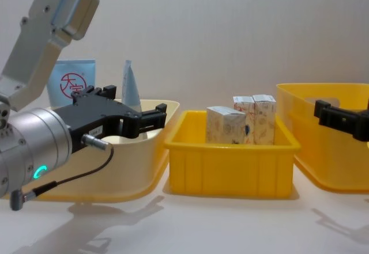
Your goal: Bimanual collaborative sorting of washing and personal care products
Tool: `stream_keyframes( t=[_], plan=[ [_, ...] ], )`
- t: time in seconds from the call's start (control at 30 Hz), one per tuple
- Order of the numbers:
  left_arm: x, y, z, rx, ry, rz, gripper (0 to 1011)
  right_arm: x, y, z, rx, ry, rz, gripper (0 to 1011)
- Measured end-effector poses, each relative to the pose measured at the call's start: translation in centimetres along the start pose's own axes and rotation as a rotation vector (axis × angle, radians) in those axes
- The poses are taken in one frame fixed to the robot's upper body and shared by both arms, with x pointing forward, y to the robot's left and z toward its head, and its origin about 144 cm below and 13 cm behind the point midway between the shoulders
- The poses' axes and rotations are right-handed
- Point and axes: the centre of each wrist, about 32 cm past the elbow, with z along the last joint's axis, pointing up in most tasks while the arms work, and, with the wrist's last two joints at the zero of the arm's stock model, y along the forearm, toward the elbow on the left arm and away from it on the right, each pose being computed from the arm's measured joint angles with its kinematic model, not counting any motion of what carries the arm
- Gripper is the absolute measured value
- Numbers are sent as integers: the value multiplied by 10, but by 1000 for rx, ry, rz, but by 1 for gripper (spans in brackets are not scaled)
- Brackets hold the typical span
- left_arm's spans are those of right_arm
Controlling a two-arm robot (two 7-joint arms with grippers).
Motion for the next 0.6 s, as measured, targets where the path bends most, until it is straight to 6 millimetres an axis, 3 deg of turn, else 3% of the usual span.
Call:
stream_keyframes(
  t=[0.6],
  plan=[
    [0,0,0,0,0,0,1000,0,0,0,0,0,0,1001]
  ],
)
